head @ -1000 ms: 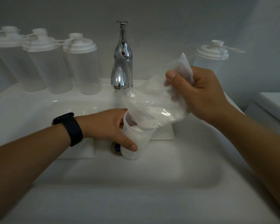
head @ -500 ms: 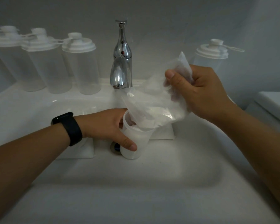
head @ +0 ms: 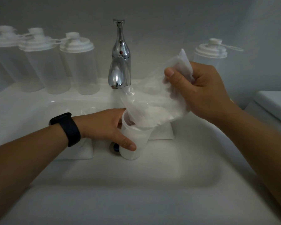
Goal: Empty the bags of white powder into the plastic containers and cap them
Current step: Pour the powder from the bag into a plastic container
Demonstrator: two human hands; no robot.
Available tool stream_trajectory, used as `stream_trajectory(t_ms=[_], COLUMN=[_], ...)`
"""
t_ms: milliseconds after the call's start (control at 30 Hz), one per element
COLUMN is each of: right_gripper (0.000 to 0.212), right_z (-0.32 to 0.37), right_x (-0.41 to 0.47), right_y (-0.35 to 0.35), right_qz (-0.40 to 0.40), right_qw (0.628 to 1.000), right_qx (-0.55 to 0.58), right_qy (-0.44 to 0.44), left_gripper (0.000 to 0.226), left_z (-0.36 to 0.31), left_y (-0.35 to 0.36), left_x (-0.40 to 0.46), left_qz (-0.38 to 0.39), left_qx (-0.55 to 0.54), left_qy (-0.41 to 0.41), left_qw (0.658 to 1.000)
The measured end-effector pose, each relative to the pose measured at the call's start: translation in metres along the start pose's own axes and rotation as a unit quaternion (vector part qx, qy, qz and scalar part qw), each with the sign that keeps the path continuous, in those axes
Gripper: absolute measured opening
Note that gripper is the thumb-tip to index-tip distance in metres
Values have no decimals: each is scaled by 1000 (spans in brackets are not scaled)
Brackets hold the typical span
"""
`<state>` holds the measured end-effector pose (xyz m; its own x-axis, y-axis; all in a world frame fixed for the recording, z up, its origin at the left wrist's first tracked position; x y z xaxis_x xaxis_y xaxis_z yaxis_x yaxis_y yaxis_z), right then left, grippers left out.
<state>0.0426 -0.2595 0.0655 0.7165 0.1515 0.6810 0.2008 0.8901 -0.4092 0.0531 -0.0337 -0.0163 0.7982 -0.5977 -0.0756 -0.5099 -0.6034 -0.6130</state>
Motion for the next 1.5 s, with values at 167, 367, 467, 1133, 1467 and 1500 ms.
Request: stream_trajectory(t_ms=[167,367,467,1133,1467,1500], right_gripper=[21,21,23,18,19,20], right_z=[0,-1,0,2,1,1], right_x=[0,0,-1,0,0,0], right_y=[1,1,0,1,1,1], right_qz=[-2,2,0,14,13,19], right_qw=[1000,1000,1000,1000,1000,1000], right_qx=[-6,-3,-6,13,3,3], right_qy=[-8,-3,-7,-1,-4,0], left_gripper=[65,67,68,67,65,65], left_z=[1,2,2,4,3,3], left_y=[1,0,0,-1,-1,0], left_x=[0,0,1,1,0,1], left_qz=[3,3,4,9,12,11], left_qx=[-8,-8,-9,3,-4,-2], left_qy=[1,0,3,-1,1,3], left_qw=[1000,1000,1000,1000,1000,1000])
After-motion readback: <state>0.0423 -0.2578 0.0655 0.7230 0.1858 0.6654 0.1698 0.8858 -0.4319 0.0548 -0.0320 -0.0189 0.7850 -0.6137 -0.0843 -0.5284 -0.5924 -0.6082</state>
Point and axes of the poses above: each hand's wrist, its own x-axis towards the middle knuckle, its own y-axis out of the palm, z = x × y, the point moved 3 cm from there along x, towards the middle knuckle, and after that the axes turned 4 degrees about -z, right-handed, at the moved point
